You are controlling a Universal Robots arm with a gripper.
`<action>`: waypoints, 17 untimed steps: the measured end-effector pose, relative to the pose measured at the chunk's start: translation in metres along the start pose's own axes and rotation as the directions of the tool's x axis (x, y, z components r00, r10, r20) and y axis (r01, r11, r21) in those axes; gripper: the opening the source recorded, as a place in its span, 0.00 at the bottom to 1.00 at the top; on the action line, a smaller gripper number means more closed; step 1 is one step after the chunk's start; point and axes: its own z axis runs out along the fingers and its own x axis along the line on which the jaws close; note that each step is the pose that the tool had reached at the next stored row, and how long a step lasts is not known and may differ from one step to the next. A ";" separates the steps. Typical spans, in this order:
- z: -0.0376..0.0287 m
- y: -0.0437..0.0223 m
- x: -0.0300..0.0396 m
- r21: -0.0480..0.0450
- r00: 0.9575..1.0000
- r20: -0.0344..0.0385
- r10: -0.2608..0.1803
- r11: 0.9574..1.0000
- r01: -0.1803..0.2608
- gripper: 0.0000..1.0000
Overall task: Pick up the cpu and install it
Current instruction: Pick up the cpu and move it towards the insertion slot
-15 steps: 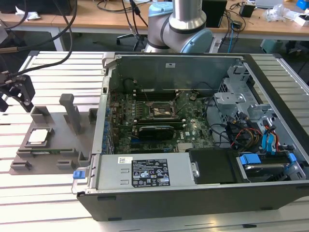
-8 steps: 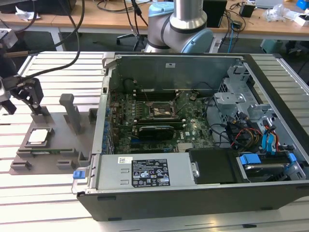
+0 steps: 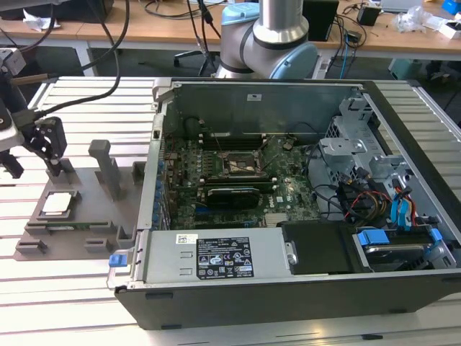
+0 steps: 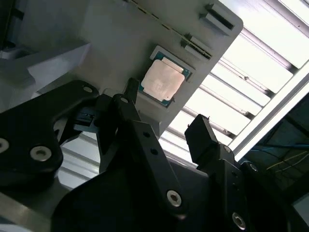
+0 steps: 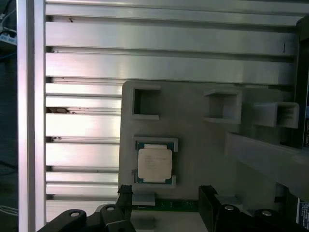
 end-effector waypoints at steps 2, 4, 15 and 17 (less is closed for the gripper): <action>0.0012 -0.0002 0.0000 0.000 1.000 0.000 0.000 1.000 0.000 0.66; 0.0036 -0.0002 0.0001 -0.001 1.000 0.000 0.000 1.000 0.000 0.66; 0.0095 -0.0003 0.0002 0.000 1.000 0.000 0.000 1.000 0.000 0.66; 0.0101 -0.0004 0.0003 0.000 1.000 0.000 0.000 1.000 0.000 0.66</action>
